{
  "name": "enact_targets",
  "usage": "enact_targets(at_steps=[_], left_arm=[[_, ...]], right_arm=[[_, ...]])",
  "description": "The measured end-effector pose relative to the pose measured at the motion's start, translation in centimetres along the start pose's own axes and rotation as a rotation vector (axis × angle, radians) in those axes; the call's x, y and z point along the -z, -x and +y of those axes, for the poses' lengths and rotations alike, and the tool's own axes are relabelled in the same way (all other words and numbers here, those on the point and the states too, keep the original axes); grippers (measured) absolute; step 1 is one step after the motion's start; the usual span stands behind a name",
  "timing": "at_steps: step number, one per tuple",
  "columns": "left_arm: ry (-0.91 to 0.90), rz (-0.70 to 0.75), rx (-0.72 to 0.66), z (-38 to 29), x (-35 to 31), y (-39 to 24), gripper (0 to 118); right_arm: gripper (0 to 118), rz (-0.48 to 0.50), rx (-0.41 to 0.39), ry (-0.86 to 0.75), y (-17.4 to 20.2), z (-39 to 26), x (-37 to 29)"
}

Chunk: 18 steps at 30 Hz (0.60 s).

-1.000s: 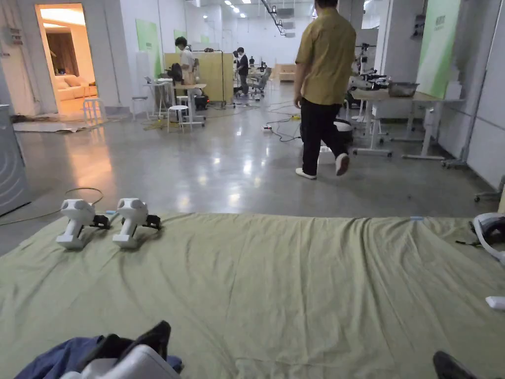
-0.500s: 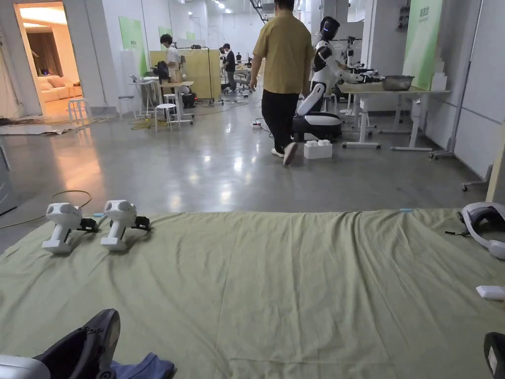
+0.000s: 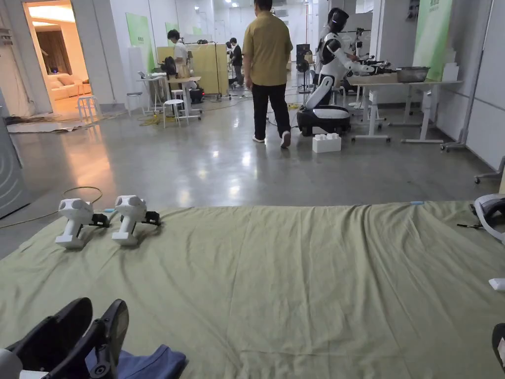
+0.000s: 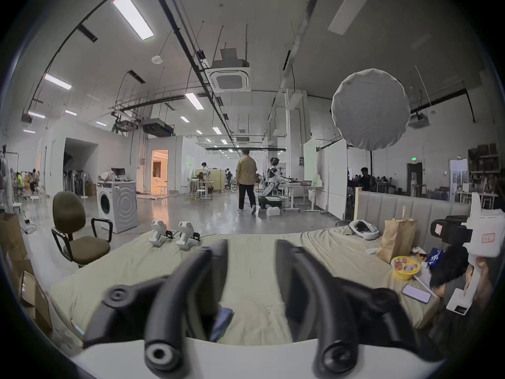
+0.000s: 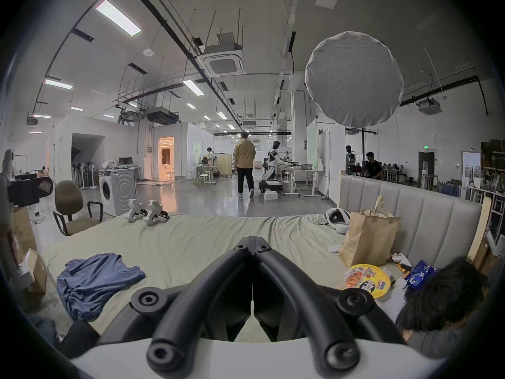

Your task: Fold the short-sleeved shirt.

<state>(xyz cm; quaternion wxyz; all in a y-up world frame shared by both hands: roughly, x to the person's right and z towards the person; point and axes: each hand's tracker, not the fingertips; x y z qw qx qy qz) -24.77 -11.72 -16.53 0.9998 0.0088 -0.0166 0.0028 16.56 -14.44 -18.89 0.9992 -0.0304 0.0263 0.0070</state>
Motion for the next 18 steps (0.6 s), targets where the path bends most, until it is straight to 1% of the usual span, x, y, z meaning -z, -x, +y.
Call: enact_targets(at_steps=[1,3,5,7,8,10,11,13,15,18], left_arm=[[0.007,0.001,0.005,-0.1,0.1,0.4,58],[0.059,0.044,0.060,-0.3,0.3,1.2,70],[0.124,0.052,0.079,-0.8,0.6,2.4,70],[0.191,0.033,0.062,-1.9,1.5,4.5,72],[0.252,0.034,0.050,-2.6,2.1,5.6,75],[0.395,0.052,0.034,-4.4,4.1,7.9,83],[0.471,0.053,0.028,-5.7,5.4,9.2,88],[0.536,0.075,0.014,-8.7,7.2,11.3,90],[0.618,0.087,-0.047,-11.7,9.2,13.5,92],[0.752,0.105,-0.096,-16.1,12.8,16.5,98]], right_arm=[[2,0.003,-0.002,-0.001,0.0,-0.1,-0.1],[2,0.010,-0.004,0.002,0.0,-0.3,-0.1],[2,0.024,0.006,0.016,0.1,-0.8,0.1],[2,0.041,0.025,0.043,0.0,-1.4,0.3],[2,0.046,0.030,0.060,0.0,-1.9,0.5],[2,0.057,0.041,0.091,-0.2,-2.8,0.8],[2,0.061,0.046,0.105,-0.2,-3.2,1.1],[2,0.065,0.053,0.135,-0.2,-4.0,1.6],[2,0.070,0.058,0.177,-0.3,-4.8,2.3],[2,0.071,0.047,0.231,-0.3,-5.8,3.3]])
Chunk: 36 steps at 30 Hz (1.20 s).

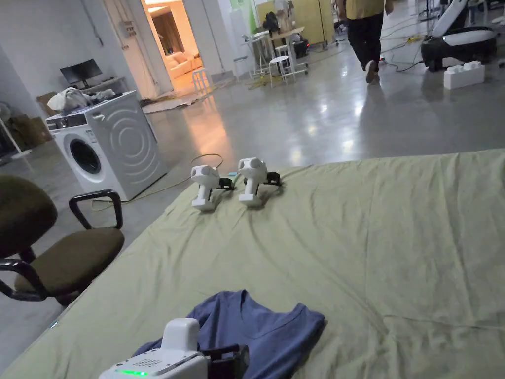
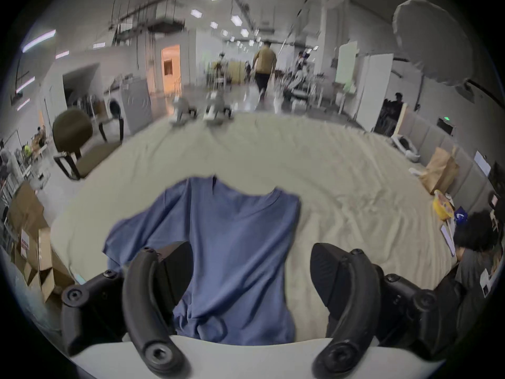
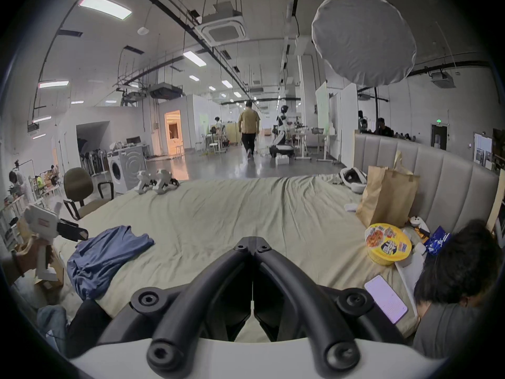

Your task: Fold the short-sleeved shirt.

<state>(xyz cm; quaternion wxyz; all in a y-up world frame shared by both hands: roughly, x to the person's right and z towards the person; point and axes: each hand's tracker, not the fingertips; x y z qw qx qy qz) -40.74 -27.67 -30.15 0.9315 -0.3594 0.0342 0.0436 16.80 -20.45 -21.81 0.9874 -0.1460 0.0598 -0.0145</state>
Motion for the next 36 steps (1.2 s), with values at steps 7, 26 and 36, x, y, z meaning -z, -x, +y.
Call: enact_targets(at_steps=[7,26,36], left_arm=[[0.136,-0.052,-0.105,0.3,10.3,3.6,105],[0.298,0.067,-0.049,0.1,17.4,3.1,4],[0.037,-0.130,-0.332,1.6,11.4,6.1,4]], right_arm=[[2,-0.003,0.031,0.131,0.0,-1.8,3.1],[2,0.021,0.004,0.292,0.5,-4.7,5.9],[2,0.057,-0.014,0.287,-0.2,-5.2,3.7]])
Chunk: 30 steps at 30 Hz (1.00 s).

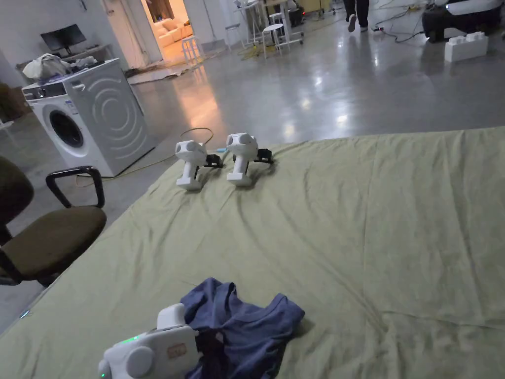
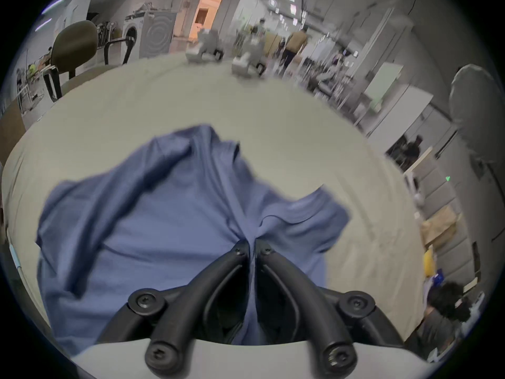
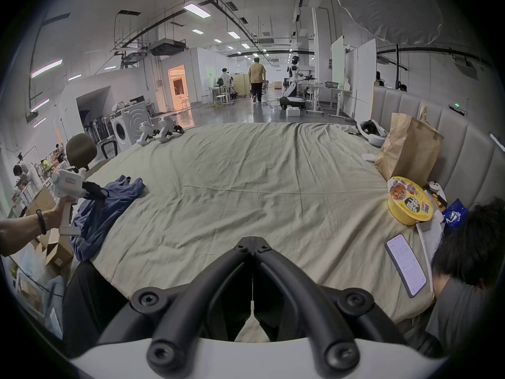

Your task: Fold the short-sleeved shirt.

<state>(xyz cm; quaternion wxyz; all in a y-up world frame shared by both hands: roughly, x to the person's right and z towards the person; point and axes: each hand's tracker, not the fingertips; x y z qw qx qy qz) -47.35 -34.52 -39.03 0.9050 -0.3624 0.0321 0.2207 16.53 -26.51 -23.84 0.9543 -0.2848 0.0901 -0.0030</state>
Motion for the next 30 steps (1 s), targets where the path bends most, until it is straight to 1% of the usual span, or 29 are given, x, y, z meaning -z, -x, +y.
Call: enact_targets(at_steps=[1,3,5,6,7,8,9,10,12,13,14,15,17,19,20,21,22,26,28,30], left_arm=[[-0.026,-0.004,-0.004,0.8,-0.8,-0.4,4],[-0.116,-0.078,-0.038,2.5,-3.0,-1.3,4],[-0.191,-0.124,-0.032,4.3,-5.3,-3.3,4],[-0.192,-0.187,-0.050,5.3,-5.9,-4.2,4],[-0.234,-0.198,-0.037,6.2,-6.7,-5.6,4],[-0.240,-0.201,-0.008,7.1,-7.1,-7.1,4],[-0.257,-0.188,0.058,7.7,-7.1,-8.1,4],[-0.230,-0.247,0.062,8.4,-6.9,-9.7,4],[-0.265,-0.289,0.067,9.4,-6.7,-13.5,4],[-0.242,-0.349,0.105,9.9,-6.0,-15.7,4],[-0.294,-0.326,0.180,10.1,-5.9,-18.4,4],[-0.283,-0.342,0.219,10.4,-5.6,-20.1,4],[-0.277,-0.394,0.276,10.1,-5.4,-27.0,4],[-0.281,-0.436,0.341,8.7,-4.6,-32.6,4],[-0.231,-0.457,0.453,7.7,-3.6,-35.8,4],[-0.174,-0.451,0.534,6.5,-2.3,-37.0,4],[-0.138,-0.455,0.586,4.1,-0.7,-39.1,4],[0.097,-0.637,0.625,-7.3,4.9,-45.5,4],[0.177,-0.703,0.637,-12.9,6.6,-48.1,4],[0.315,-0.783,0.639,-18.4,7.7,-50.3,4]], right_arm=[[2,0.000,0.009,-0.001,-0.2,-0.1,-0.1],[2,0.001,0.033,-0.006,-0.6,-0.3,-0.5],[2,0.007,0.077,-0.022,-1.1,-0.6,-1.0],[2,0.011,0.101,-0.031,-1.4,-0.7,-1.2],[2,0.013,0.124,-0.040,-1.7,-0.8,-1.5],[2,0.014,0.142,-0.047,-2.0,-0.9,-1.8],[2,0.013,0.153,-0.053,-2.2,-0.9,-2.1],[2,0.009,0.166,-0.059,-2.5,-1.0,-2.5],[2,0.000,0.187,-0.074,-3.2,-1.2,-3.3],[2,-0.008,0.199,-0.084,-3.5,-1.3,-3.7],[2,-0.019,0.211,-0.094,-4.0,-1.3,-4.3],[2,-0.029,0.217,-0.101,-4.4,-1.4,-4.8],[2,-0.069,0.225,-0.122,-5.3,-1.6,-6.0],[2,-0.110,0.225,-0.135,-6.0,-1.8,-7.0],[2,-0.132,0.227,-0.137,-6.4,-1.9,-7.4],[2,-0.152,0.233,-0.137,-6.7,-2.0,-7.7],[2,-0.165,0.240,-0.138,-7.0,-2.2,-8.0],[2,-0.202,0.269,-0.136,-8.1,-3.1,-9.4],[2,-0.215,0.282,-0.129,-8.5,-3.4,-9.9],[2,-0.238,0.291,-0.120,-8.8,-3.8,-10.4]])
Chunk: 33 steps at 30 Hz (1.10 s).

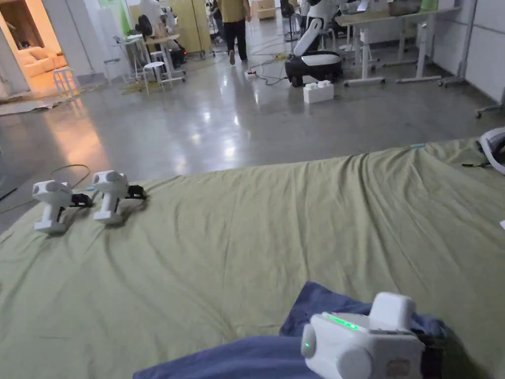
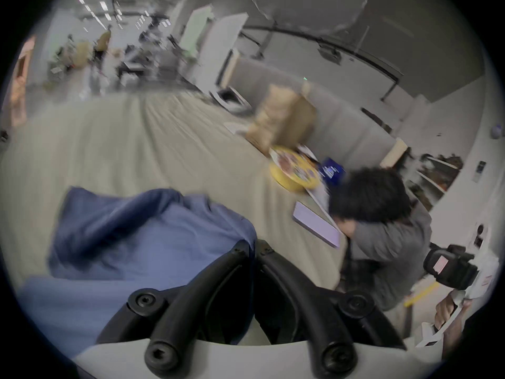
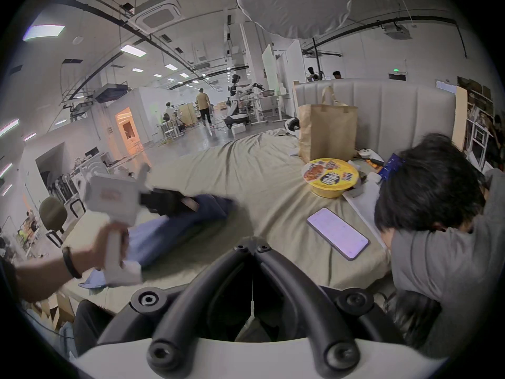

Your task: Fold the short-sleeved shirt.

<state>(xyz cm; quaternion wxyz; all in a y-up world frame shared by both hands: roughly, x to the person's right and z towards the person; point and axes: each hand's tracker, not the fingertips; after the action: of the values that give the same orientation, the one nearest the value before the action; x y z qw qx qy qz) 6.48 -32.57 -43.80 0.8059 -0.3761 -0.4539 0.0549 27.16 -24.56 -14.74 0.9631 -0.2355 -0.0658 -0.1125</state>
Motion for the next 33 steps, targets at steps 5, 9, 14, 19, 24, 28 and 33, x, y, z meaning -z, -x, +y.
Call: enact_targets(at_steps=[5,9,14,19,24,28,33], left_arm=[[0.126,-0.135,0.057,-6.3,5.4,-6.6,4],[0.139,-0.069,0.050,-6.3,3.8,-6.6,6],[-0.045,0.103,0.105,-2.7,-8.5,-4.5,87],[-0.422,0.403,0.163,-3.2,-26.0,-5.1,87],[-0.675,0.803,0.228,-7.8,-38.8,-9.8,87],[-0.821,0.999,0.214,-10.9,-43.0,-12.8,87],[-0.754,1.130,0.204,-13.0,-43.9,-13.7,79]], right_arm=[[2,-0.059,-0.011,0.030,-0.9,-0.8,-0.5],[2,-0.048,-0.018,0.044,-0.8,-1.0,0.1],[2,0.055,-0.021,-0.015,1.4,1.0,0.9],[2,0.163,-0.082,-0.085,4.4,3.9,1.5],[2,0.233,-0.177,-0.206,7.7,6.4,0.3],[2,0.249,-0.249,-0.330,9.7,6.7,-1.3],[2,0.251,-0.270,-0.415,10.6,5.9,-3.1]])
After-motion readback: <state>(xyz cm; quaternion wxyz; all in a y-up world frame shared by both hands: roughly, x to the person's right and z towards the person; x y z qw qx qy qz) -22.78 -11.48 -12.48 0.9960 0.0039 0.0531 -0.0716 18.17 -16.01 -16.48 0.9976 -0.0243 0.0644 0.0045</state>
